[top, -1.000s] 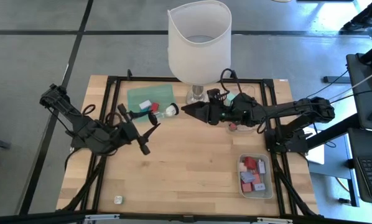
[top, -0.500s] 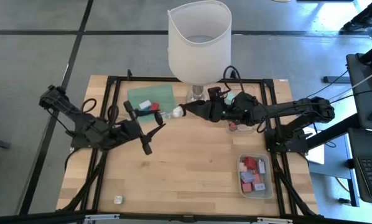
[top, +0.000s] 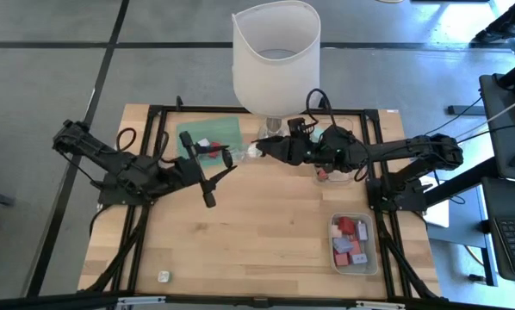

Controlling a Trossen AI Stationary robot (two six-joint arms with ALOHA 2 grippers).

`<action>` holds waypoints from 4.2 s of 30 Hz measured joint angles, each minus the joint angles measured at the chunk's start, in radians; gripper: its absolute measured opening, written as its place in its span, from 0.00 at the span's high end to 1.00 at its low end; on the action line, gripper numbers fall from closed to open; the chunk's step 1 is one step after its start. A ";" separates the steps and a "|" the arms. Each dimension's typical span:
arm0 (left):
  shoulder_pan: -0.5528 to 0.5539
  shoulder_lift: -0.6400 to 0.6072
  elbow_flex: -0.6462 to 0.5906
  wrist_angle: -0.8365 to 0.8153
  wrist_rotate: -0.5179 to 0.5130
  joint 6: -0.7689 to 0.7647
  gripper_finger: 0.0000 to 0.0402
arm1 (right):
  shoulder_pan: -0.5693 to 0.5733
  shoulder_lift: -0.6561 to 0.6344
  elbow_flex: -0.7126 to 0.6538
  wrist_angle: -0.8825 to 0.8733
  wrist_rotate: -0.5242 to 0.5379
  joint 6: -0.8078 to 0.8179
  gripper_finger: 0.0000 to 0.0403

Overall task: Pick & Place Office items
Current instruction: Put the white hourglass into the transparent bin

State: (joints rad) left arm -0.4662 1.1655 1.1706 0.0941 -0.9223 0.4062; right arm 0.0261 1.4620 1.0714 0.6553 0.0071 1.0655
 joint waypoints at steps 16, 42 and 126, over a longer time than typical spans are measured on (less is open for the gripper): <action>0.071 0.024 0.000 0.011 0.077 -0.001 0.47 | 0.000 0.000 0.000 0.003 0.004 -0.062 0.25; 0.069 0.024 0.000 0.016 0.080 -0.138 0.34 | -0.005 0.000 0.000 -0.026 0.003 -0.082 0.48; -0.367 0.064 -0.001 -0.001 -0.648 -0.577 0.31 | 0.047 -0.370 -0.390 -1.750 0.420 0.315 0.47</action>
State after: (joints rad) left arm -0.8333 1.2293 1.1698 0.0933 -1.5707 -0.1703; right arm 0.0731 1.0916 0.6815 -1.0950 0.4267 1.3804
